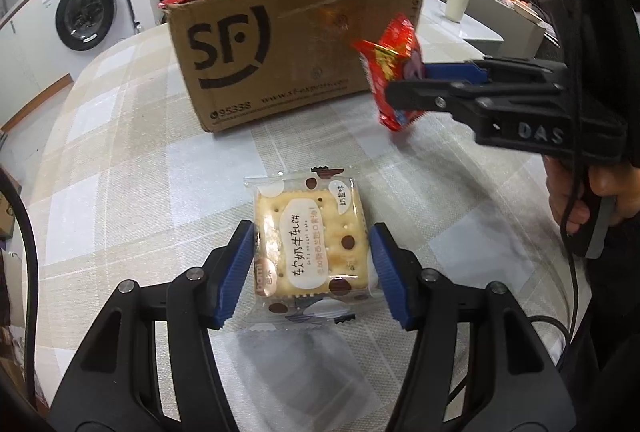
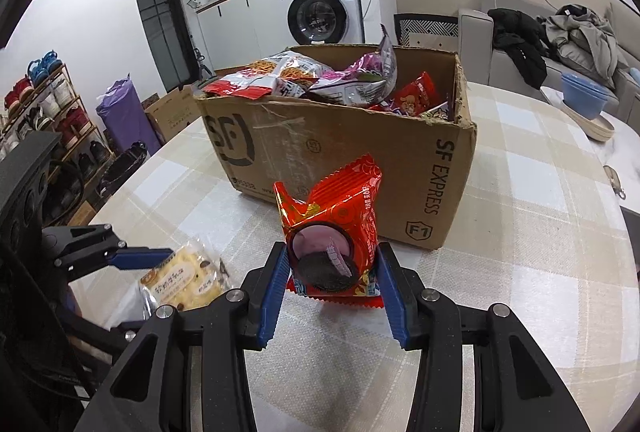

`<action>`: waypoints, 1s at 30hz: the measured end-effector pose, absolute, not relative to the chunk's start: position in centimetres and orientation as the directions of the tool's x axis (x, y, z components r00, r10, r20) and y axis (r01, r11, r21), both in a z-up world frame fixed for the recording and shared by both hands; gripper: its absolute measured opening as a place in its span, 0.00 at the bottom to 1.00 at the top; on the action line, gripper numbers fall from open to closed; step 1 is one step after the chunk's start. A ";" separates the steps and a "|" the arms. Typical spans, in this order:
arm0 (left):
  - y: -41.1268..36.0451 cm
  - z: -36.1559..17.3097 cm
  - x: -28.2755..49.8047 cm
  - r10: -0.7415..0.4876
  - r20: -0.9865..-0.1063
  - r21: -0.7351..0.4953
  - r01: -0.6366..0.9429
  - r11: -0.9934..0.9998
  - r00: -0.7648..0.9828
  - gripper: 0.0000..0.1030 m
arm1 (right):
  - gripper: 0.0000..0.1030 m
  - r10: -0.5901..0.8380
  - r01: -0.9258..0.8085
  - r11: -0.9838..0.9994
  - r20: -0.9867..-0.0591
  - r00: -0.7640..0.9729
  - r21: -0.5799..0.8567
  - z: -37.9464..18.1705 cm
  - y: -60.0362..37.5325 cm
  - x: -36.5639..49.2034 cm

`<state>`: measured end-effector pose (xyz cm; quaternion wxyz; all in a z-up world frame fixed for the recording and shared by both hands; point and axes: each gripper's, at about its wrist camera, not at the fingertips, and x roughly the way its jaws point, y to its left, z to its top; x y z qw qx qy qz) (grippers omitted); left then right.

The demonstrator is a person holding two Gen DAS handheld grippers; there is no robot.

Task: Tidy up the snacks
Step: 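Lift and carry the pastry over the box with the left tool while the right tool carries the red bag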

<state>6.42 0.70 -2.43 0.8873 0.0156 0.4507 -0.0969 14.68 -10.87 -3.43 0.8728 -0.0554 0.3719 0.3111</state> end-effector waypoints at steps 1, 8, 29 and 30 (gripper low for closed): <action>0.9 -2.3 6.5 -0.155 -0.799 -0.061 0.179 0.982 0.580 0.54 | 0.43 0.505 -0.589 0.797 -0.682 0.529 0.134 -3.3 -10.9 14.5; 2.1 -1.3 6.2 -0.122 -0.765 -0.062 0.116 0.991 0.633 0.54 | 0.43 0.524 -0.614 0.778 -0.673 0.521 0.130 -2.9 -10.7 13.9; 3.9 1.6 6.4 -0.035 -0.681 -0.029 0.020 0.999 0.732 0.54 | 0.43 0.555 -0.622 0.771 -0.622 0.552 0.137 -0.8 -11.8 13.0; 3.9 1.8 6.5 -0.031 -0.677 -0.028 0.017 0.999 0.735 0.54 | 0.43 0.557 -0.622 0.771 -0.618 0.555 0.137 -0.6 -11.9 13.0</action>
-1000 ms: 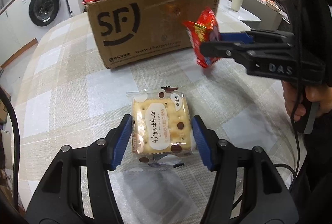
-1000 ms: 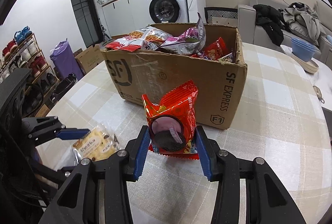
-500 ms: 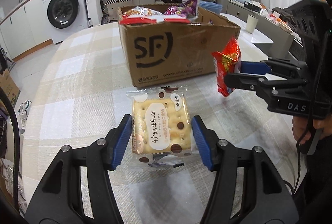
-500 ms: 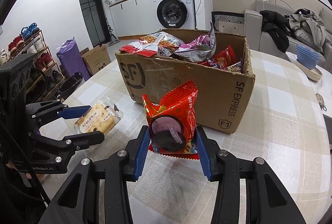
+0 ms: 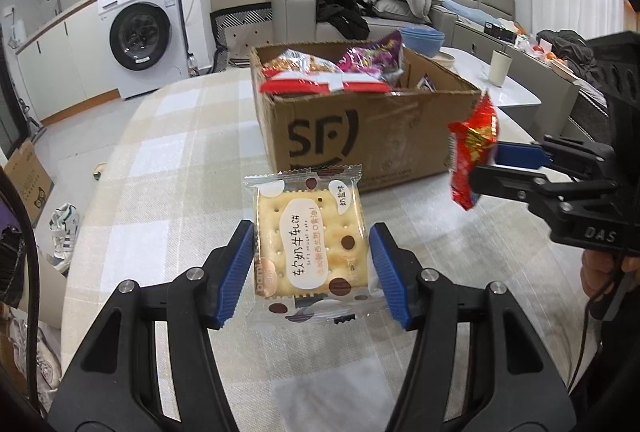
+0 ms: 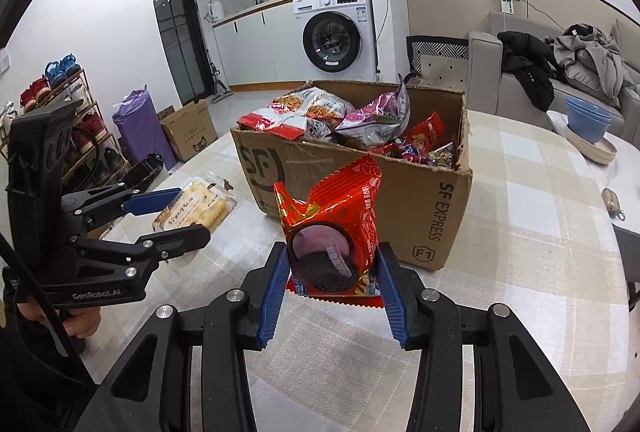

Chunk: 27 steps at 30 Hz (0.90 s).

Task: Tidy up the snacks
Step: 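Lift and carry the pastry over the box with the left tool while the right tool carries the red bag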

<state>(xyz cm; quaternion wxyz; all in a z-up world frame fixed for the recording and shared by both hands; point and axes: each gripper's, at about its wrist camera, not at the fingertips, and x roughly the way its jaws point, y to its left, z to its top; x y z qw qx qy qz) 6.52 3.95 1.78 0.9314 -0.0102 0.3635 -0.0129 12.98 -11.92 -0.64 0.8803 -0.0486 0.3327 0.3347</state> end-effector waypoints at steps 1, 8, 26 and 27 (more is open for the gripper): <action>4.0 1.9 6.7 -0.032 -0.675 -0.029 0.016 0.999 0.738 0.54 | 0.43 0.559 -0.622 0.771 -0.615 0.557 0.138 -0.5 -12.0 13.0; 3.7 3.5 7.5 -0.020 -0.639 -0.017 0.011 1.000 0.769 0.54 | 0.43 0.570 -0.610 0.777 -0.583 0.580 0.153 0.3 -12.7 12.8; 2.9 8.9 9.1 -0.058 -0.528 -0.047 0.039 0.998 0.847 0.54 | 0.43 0.593 -0.576 0.794 -0.466 0.657 0.197 3.4 -15.3 13.0; 2.8 9.3 9.2 -0.055 -0.519 -0.042 0.039 0.998 0.853 0.54 | 0.43 0.592 -0.576 0.794 -0.464 0.659 0.196 3.5 -15.3 13.1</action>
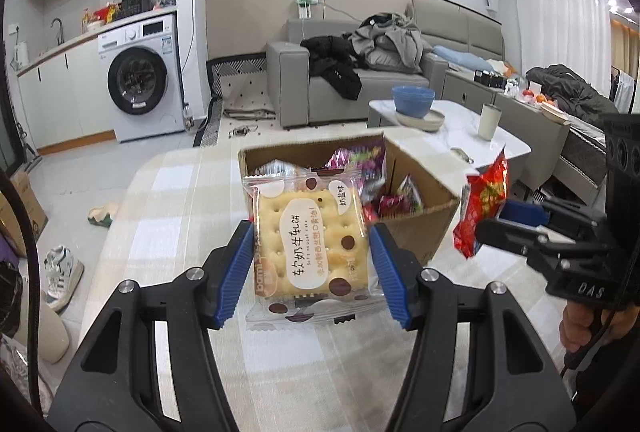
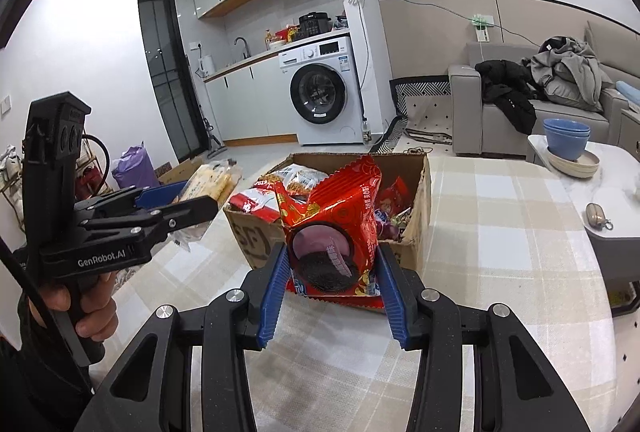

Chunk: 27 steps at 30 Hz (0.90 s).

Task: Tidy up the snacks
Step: 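Lift and carry the pastry over the box with the left tool while the right tool carries the red bag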

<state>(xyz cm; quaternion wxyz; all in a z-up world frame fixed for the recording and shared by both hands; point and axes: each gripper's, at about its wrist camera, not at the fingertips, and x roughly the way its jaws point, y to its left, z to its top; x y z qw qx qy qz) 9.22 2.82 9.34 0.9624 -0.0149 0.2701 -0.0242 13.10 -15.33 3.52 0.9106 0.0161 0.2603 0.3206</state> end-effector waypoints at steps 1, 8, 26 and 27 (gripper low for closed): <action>2.7 9.7 9.4 -0.049 -0.513 -0.037 0.035 0.999 0.857 0.54 | 0.43 0.591 -0.574 0.796 -0.461 0.662 0.195 3.6 -15.3 13.2; 2.7 12.1 11.2 -0.037 -0.488 -0.032 0.024 0.999 0.872 0.54 | 0.43 0.589 -0.567 0.799 -0.446 0.674 0.198 4.1 -15.4 14.0; 1.8 13.1 17.1 -0.046 -0.475 -0.031 0.036 0.999 0.879 0.54 | 0.43 0.584 -0.573 0.802 -0.421 0.694 0.168 5.1 -13.6 16.7; 1.7 12.9 17.5 -0.048 -0.479 -0.032 0.037 0.999 0.877 0.54 | 0.43 0.583 -0.572 0.803 -0.421 0.695 0.167 5.1 -13.5 16.9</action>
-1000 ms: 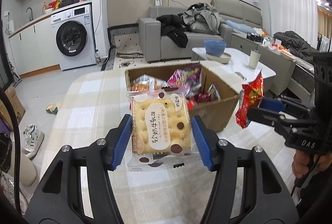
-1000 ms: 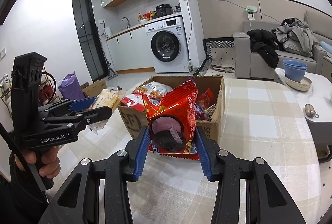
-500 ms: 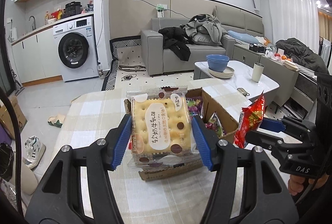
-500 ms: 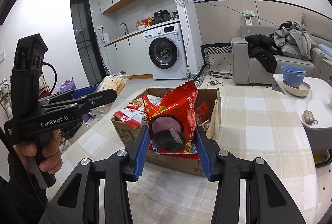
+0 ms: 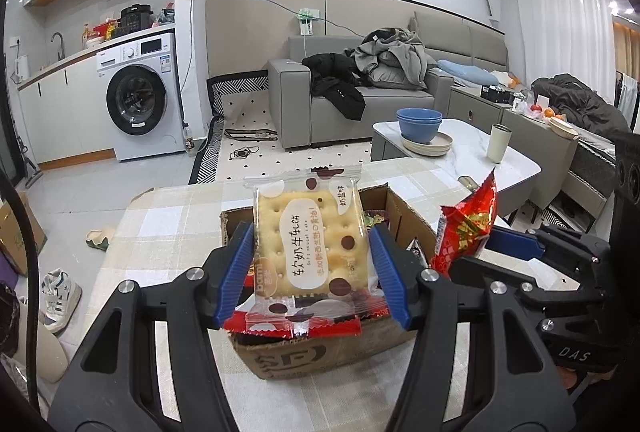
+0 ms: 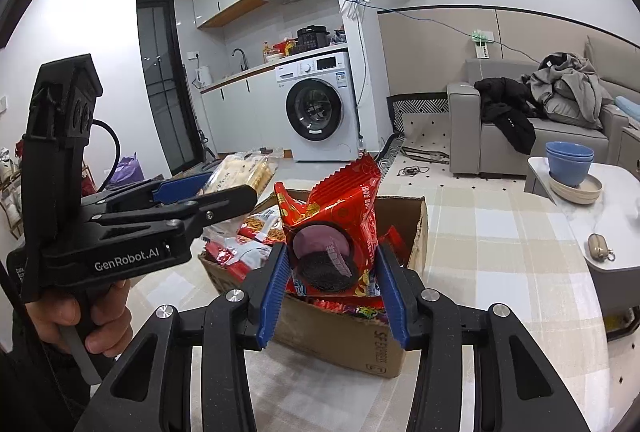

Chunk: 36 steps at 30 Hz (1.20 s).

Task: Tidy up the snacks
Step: 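Lift and carry the pastry over the box with the left tool while the right tool carries the red bag, then release the pastry into the box with the left tool while the right tool releases the red bag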

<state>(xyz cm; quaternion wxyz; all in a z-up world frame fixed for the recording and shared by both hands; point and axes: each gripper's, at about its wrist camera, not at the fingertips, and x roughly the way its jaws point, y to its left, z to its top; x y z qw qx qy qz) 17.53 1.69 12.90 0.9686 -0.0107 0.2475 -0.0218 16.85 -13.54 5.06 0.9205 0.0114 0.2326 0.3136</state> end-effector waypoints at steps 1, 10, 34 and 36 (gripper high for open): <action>1.8 12.7 17.9 -0.047 -0.481 -0.034 0.036 0.999 0.875 0.54 | 0.43 0.581 -0.571 0.804 -0.425 0.694 0.167 5.0 -13.5 17.1; 1.9 10.0 21.5 -0.042 -0.517 -0.050 0.019 0.999 0.855 0.54 | 0.43 0.567 -0.564 0.811 -0.444 0.694 0.153 4.3 -12.8 18.9; 2.0 8.1 20.8 -0.062 -0.517 -0.010 0.066 0.998 0.854 0.84 | 0.92 0.543 -0.546 0.827 -0.443 0.713 0.135 3.9 -13.7 19.0; 2.2 8.4 20.0 -0.061 -0.509 -0.014 0.062 0.998 0.859 0.89 | 0.98 0.550 -0.545 0.825 -0.432 0.715 0.148 4.0 -14.1 18.9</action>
